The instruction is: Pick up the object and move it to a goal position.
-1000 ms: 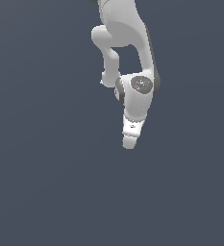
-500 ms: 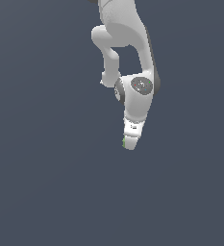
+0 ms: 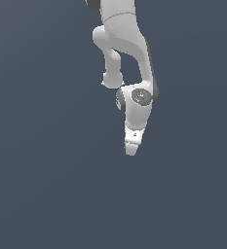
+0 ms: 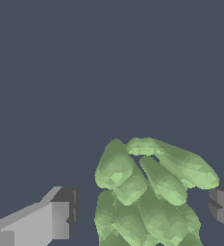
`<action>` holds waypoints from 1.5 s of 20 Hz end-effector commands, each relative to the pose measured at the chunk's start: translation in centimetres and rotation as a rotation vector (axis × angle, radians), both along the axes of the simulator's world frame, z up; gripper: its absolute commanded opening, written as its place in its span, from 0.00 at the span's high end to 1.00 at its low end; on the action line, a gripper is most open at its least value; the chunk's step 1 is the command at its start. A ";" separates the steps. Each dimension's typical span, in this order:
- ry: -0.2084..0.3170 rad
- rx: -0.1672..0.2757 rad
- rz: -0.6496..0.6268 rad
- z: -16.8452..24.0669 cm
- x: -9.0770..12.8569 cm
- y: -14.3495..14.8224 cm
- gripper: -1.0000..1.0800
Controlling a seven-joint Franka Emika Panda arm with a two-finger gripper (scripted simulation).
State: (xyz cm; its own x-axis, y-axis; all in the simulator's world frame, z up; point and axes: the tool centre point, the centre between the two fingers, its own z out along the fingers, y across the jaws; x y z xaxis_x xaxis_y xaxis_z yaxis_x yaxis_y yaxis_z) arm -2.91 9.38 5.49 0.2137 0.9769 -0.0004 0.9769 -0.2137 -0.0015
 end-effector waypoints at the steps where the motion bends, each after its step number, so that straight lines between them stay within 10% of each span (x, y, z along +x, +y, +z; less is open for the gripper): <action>1: -0.001 0.000 0.000 -0.6 0.1 0.0 0.04; 3: -0.001 0.000 0.000 -0.7 0.1 0.0 0.04; 4: -0.001 0.000 0.000 -0.7 0.1 0.0 1.00; 30: -0.003 0.000 0.000 6.7 0.6 -4.6 1.00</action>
